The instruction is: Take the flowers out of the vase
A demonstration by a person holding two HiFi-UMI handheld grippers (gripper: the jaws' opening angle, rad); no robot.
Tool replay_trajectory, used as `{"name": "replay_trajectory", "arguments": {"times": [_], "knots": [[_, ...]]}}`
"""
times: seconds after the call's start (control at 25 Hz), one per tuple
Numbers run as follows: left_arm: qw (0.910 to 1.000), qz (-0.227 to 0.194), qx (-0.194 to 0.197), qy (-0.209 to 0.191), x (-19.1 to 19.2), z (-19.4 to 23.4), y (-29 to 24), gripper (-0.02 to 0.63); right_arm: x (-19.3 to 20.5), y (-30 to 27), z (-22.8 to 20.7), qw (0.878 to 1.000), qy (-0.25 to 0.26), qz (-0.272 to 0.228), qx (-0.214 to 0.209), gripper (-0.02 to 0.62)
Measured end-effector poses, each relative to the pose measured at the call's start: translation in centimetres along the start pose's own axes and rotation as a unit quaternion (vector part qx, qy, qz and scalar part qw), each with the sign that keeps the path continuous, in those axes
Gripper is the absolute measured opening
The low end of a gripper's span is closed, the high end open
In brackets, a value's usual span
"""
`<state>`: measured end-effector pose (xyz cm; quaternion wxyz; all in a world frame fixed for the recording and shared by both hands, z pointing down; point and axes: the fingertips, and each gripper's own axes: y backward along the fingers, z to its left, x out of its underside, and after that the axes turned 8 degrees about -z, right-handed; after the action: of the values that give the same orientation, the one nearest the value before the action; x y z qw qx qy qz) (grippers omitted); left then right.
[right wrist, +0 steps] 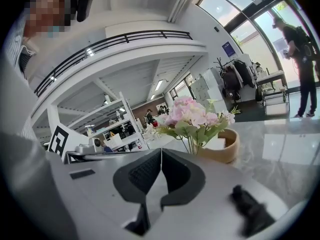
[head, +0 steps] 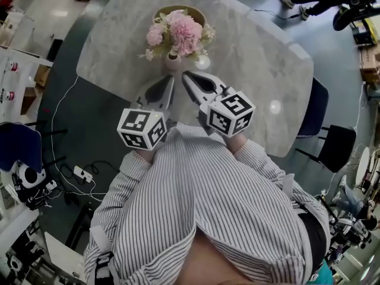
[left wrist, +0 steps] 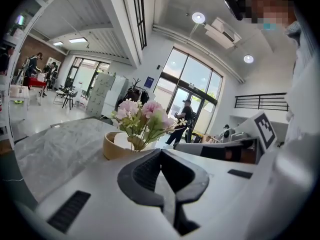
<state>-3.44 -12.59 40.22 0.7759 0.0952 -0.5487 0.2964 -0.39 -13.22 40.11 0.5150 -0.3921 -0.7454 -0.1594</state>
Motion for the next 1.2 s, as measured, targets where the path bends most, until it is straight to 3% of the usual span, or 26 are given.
{"name": "replay_trajectory", "arguments": {"times": [0.52,1.2], "knots": [[0.9998,0.015,0.011,0.002,0.7,0.0,-1.1,0.012,0.2,0.2,-0.7,1.000,-0.006,-0.008,0.007,0.017],[0.9964,0.045,0.071,-0.006,-0.2,1.8,-1.1,0.012,-0.1,-2.0,-0.1,0.997,-0.024,-0.031,0.064,0.017]]}}
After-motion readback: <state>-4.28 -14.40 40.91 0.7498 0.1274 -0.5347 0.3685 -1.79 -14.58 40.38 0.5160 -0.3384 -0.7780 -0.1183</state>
